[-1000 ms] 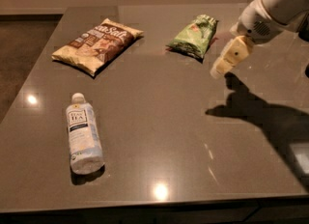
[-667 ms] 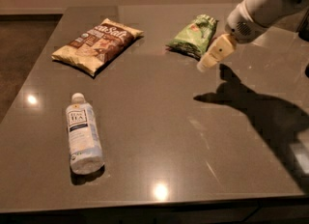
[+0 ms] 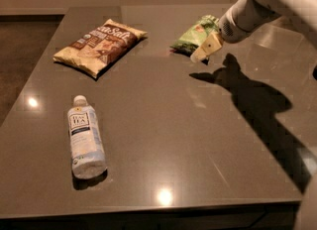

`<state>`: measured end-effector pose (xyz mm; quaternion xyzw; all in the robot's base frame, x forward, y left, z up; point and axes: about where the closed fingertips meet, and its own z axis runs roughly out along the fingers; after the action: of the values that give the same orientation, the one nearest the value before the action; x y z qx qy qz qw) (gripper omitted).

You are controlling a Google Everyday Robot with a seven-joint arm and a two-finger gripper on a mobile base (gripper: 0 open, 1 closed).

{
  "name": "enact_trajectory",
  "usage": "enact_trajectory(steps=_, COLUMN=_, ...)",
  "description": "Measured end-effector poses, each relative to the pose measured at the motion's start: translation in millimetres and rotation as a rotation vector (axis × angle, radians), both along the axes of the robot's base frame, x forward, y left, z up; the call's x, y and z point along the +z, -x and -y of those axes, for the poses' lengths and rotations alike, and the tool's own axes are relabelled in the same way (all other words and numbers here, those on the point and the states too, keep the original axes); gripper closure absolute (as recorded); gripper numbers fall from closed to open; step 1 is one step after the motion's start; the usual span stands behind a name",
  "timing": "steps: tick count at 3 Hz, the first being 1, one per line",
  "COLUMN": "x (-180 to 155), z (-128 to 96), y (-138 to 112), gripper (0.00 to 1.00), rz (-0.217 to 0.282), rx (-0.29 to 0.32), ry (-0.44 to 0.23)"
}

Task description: Move green jalapeno chip bag near blue plastic bottle

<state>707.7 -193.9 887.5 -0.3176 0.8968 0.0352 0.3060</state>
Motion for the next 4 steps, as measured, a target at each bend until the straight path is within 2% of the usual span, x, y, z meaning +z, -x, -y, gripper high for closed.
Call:
enact_trajectory(steps=1, x=-14, z=8, y=-20, gripper=0.00, rz=-0.008, rx=-0.087, ry=-0.008)
enact_trajectory(steps=2, x=-28, z=10, y=-33, gripper=0.01, rz=-0.033, rx=-0.148, ry=-0.033)
enact_trajectory(steps=3, x=-34, z=6, y=-37, gripper=0.23, rz=-0.049, rx=-0.158, ry=-0.077)
enact_trajectory(steps=4, x=-32, z=-2, y=-39, gripper=0.54, rz=-0.053, rx=-0.142, ry=-0.124)
